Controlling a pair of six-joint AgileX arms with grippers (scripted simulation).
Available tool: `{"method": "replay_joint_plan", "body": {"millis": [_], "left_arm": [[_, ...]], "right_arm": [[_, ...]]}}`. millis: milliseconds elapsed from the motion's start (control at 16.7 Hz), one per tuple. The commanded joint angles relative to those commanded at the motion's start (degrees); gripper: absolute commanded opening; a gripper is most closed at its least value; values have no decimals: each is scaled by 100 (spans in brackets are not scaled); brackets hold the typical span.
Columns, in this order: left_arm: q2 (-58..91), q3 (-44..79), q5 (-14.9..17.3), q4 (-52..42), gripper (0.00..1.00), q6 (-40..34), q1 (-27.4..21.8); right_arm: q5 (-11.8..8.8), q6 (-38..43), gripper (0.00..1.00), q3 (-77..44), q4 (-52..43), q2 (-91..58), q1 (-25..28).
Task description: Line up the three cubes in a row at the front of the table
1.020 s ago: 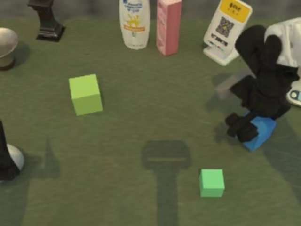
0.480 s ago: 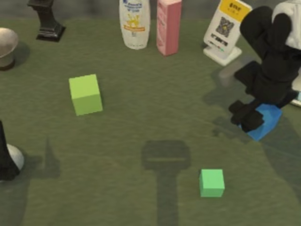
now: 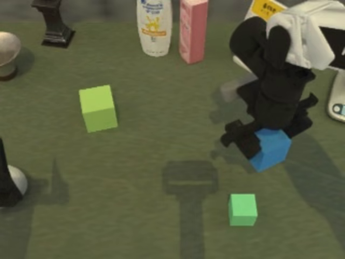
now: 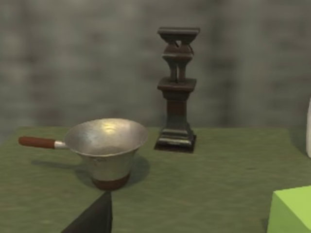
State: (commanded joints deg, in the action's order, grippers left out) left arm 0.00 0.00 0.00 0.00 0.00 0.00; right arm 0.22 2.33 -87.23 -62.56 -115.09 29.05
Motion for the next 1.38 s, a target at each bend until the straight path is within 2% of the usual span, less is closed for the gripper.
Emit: {"method": "replay_joint_plan", "body": {"millis": [360,600,780,1080,1380], "left_arm": [[0,0,0,0,100,0,0],[0,0,0,0,100,0,0],[0,0,0,0,100,0,0],[0,0,0,0,100,0,0],[0,0,0,0,100,0,0]], "right_arm": [[35,2964,0,-189,-265,-61,1166],[66,4284,0,-266,-304,48,1741],[82,4632,0,-281,-292,117,1911],[74,4640,0,-251,-268,91,1884],[84,4646,0,314,551,-146,1912]]}}
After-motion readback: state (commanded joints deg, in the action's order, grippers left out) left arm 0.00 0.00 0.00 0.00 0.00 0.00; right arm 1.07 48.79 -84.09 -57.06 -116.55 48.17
